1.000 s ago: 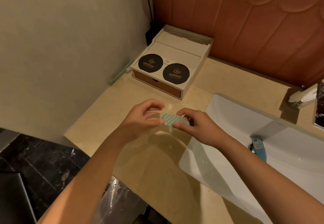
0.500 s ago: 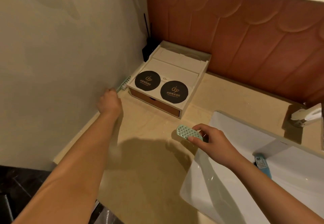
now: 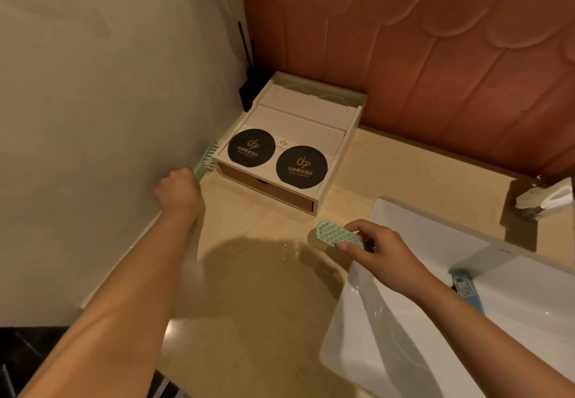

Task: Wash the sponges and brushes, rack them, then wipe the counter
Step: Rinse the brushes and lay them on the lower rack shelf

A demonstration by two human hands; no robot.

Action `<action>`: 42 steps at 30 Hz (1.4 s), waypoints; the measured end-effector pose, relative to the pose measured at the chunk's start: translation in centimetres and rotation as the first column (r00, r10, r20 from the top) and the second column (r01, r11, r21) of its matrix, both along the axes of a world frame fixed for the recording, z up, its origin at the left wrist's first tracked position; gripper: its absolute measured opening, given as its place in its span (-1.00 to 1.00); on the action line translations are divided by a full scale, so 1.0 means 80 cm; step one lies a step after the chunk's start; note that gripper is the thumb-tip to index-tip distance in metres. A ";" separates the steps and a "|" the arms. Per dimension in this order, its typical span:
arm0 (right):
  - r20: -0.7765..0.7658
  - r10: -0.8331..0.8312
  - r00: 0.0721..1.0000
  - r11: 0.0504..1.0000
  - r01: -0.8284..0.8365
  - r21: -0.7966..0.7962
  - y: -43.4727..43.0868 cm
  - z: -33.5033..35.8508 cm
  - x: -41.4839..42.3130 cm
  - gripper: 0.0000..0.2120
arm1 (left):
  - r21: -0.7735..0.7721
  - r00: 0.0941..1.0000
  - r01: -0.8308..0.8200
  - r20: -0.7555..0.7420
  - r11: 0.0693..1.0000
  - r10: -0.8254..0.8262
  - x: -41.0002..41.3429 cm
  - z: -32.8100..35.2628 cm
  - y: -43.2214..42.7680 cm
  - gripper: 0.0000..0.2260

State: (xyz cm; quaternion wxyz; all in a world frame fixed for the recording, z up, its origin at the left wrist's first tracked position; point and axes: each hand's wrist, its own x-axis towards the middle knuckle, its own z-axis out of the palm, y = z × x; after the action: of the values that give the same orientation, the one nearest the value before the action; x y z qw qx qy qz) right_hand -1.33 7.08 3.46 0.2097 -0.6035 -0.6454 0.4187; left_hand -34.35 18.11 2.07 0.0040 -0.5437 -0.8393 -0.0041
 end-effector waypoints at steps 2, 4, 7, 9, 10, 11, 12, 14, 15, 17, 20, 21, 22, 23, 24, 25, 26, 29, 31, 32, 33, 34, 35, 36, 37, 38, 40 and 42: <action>-0.003 -0.005 1.000 1.000 0.005 0.001 -0.002 0.000 -0.003 -0.78 | 0.064 0.993 -0.053 0.108 0.997 0.045 -0.002 0.001 -0.013 -0.81; -0.018 -0.016 1.000 1.000 0.016 0.002 -0.007 0.001 -0.005 -0.79 | 0.126 0.966 -0.106 0.247 0.986 0.072 -0.003 0.004 -0.031 -0.83; -0.039 -0.030 0.999 0.999 0.031 0.015 -0.019 0.003 -0.005 -0.80 | 0.167 0.911 -0.138 0.407 0.976 0.060 0.003 0.015 -0.062 -0.87; -0.051 -0.043 0.998 0.999 0.044 0.022 -0.030 0.004 -0.002 -0.81 | 0.172 0.841 -0.150 0.540 0.974 0.034 0.012 0.023 -0.086 -0.86; -0.060 -0.053 0.997 0.998 0.055 0.021 -0.035 0.004 0.000 -0.82 | 0.170 0.792 -0.153 0.611 0.973 0.018 0.017 0.026 -0.097 -0.83; -0.072 -0.063 0.995 0.998 0.065 0.020 -0.041 0.004 0.003 -0.82 | 0.165 0.731 -0.156 0.682 0.974 0.001 0.024 0.030 -0.110 -0.80; -0.084 -0.072 0.994 0.997 0.074 0.019 -0.047 0.004 0.007 -0.83 | 0.156 0.666 -0.155 0.746 0.975 -0.014 0.032 0.034 -0.124 -0.80; -0.108 -0.095 0.990 0.995 0.097 0.015 -0.060 0.005 0.015 -0.84 | 0.143 0.543 -0.140 0.838 0.980 -0.044 0.050 0.038 -0.154 -0.84; -0.120 -0.110 0.987 0.994 0.112 0.015 -0.065 0.006 0.019 -0.85 | 0.137 0.492 -0.131 0.869 0.982 -0.055 0.059 0.040 -0.169 -0.86; -0.147 -0.146 0.978 0.989 0.150 0.014 -0.082 0.009 0.029 -0.86 | 0.117 0.417 -0.095 0.907 0.989 -0.067 0.082 0.039 -0.195 -0.87; -0.161 -0.203 0.966 0.978 0.207 0.011 -0.108 0.009 0.047 -0.89 | 0.063 0.331 -0.006 0.942 0.998 -0.057 0.114 0.039 -0.224 -0.86; -0.171 -0.227 0.959 0.973 0.231 0.004 -0.115 0.007 0.052 -0.89 | 0.053 0.306 0.027 0.950 0.998 -0.059 0.124 0.039 -0.230 -0.86; -0.179 -0.264 0.948 0.963 0.268 -0.002 -0.133 0.008 0.065 -0.89 | 0.041 0.280 0.070 0.958 0.997 -0.059 0.145 0.043 -0.241 -0.87; -0.192 -0.285 0.939 0.957 0.288 -0.009 -0.139 0.008 0.068 -0.90 | 0.038 0.256 0.084 0.965 0.996 -0.058 0.154 0.043 -0.244 -0.87; -0.204 -0.305 0.930 0.951 0.308 -0.017 -0.149 0.007 0.074 -0.91 | 0.035 0.239 0.102 0.969 0.994 -0.058 0.168 0.044 -0.249 -0.87; -0.216 -0.319 0.923 0.947 0.320 -0.027 -0.154 0.008 0.076 -0.91 | 0.035 0.222 0.112 0.973 0.993 -0.059 0.176 0.042 -0.252 -0.88; -0.222 -0.342 0.913 0.938 0.344 -0.035 -0.168 0.011 0.085 -0.90 | 0.031 0.202 0.141 0.978 0.990 -0.059 0.195 0.043 -0.258 -0.89; -0.190 -0.427 0.884 0.903 0.428 -0.038 -0.205 0.016 0.116 -0.90 | 0.050 0.152 0.248 0.984 0.968 -0.089 0.246 0.040 -0.275 -0.87; -0.172 -0.483 0.859 0.874 0.484 -0.037 -0.227 0.019 0.137 -0.84 | 0.065 0.129 0.317 0.985 0.946 -0.111 0.276 0.039 -0.284 -0.84; -0.171 -0.509 0.844 0.859 0.511 -0.031 -0.237 0.018 0.148 -0.81 | 0.075 0.113 0.345 0.986 0.935 -0.120 0.289 0.038 -0.288 -0.84; -0.171 -0.534 0.828 0.842 0.539 -0.019 -0.247 0.020 0.161 -0.80 | 0.084 0.101 0.380 0.986 0.921 -0.131 0.301 0.038 -0.291 -0.86; -0.178 -0.561 0.808 0.822 0.570 -0.003 -0.259 0.021 0.177 -0.82 | 0.091 0.085 0.423 0.987 0.902 -0.139 0.317 0.039 -0.296 -0.89; -0.193 -0.577 0.794 0.807 0.590 0.013 -0.268 0.023 0.189 -0.85 | 0.097 0.077 0.463 0.986 0.881 -0.149 0.329 0.042 -0.299 -0.90; -0.202 -0.593 0.779 0.792 0.610 0.027 -0.278 0.024 0.204 -0.87 | 0.093 0.069 0.505 0.987 0.858 -0.147 0.342 0.045 -0.301 -0.88; -0.209 -0.608 0.766 0.778 0.627 0.037 -0.283 0.024 0.212 -0.88 | 0.083 0.072 0.535 0.987 0.841 -0.143 0.349 0.048 -0.301 -0.89; -0.202 -0.628 0.751 0.758 0.650 0.058 -0.293 0.024 0.227 -0.87 | 0.071 0.074 0.562 0.988 0.824 -0.136 0.363 0.051 -0.303 -0.91; -0.171 -0.677 0.716 0.712 0.696 0.093 -0.313 0.023 0.261 -0.82 | 0.041 0.085 0.585 0.990 0.810 -0.112 0.394 0.060 -0.309 -0.89; -0.156 -0.722 0.674 0.665 0.739 0.109 -0.330 0.019 0.295 -0.75 | 0.023 0.081 0.596 0.993 0.803 -0.089 0.423 0.067 -0.317 -0.87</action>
State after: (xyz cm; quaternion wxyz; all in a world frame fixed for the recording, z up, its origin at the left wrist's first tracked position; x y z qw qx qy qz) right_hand 22.28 -19.35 4.98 0.4403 -0.7707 -0.3700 0.2745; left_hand -0.47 -7.24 7.45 -0.6382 -0.5861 -0.4655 -0.1801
